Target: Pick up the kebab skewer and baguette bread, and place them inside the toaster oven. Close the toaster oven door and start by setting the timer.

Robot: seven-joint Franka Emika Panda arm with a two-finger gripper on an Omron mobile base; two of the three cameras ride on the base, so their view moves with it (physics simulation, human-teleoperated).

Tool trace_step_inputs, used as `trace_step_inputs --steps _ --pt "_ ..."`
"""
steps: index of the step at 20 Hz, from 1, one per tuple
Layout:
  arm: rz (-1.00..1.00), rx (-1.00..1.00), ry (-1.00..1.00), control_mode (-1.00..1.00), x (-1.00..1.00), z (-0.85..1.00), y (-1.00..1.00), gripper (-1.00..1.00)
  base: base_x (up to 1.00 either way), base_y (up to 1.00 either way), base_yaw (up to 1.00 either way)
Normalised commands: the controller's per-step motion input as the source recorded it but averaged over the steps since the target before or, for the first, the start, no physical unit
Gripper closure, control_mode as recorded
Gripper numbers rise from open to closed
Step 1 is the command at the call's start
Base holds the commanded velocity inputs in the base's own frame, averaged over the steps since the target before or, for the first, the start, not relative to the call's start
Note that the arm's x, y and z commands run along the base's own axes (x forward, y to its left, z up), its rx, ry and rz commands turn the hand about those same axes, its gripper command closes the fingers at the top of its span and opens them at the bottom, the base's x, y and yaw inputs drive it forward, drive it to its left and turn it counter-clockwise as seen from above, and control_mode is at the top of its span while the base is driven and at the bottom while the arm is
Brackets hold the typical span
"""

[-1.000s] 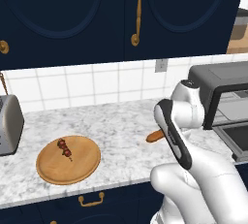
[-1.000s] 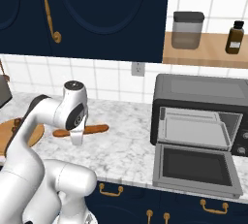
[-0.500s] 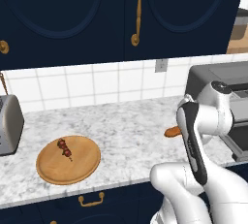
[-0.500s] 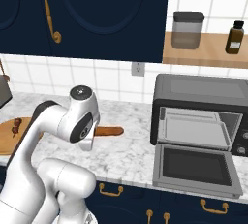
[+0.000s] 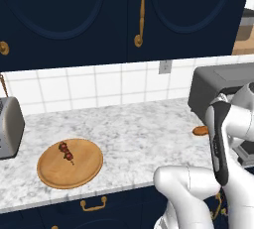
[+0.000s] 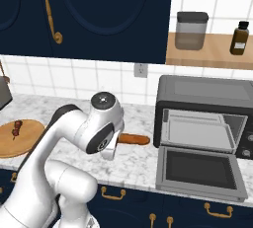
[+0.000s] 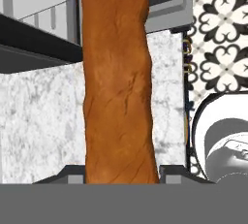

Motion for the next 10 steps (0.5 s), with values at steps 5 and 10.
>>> trace_step_inputs --steps 5,10 --pt "-0.07 0.00 -0.02 -1.00 -0.14 0.14 -0.86 1.00 0.00 0.00 0.00" --pt "-0.03 0.00 0.00 -1.00 -0.01 0.17 -0.88 1.00 0.00 0.00 0.00"
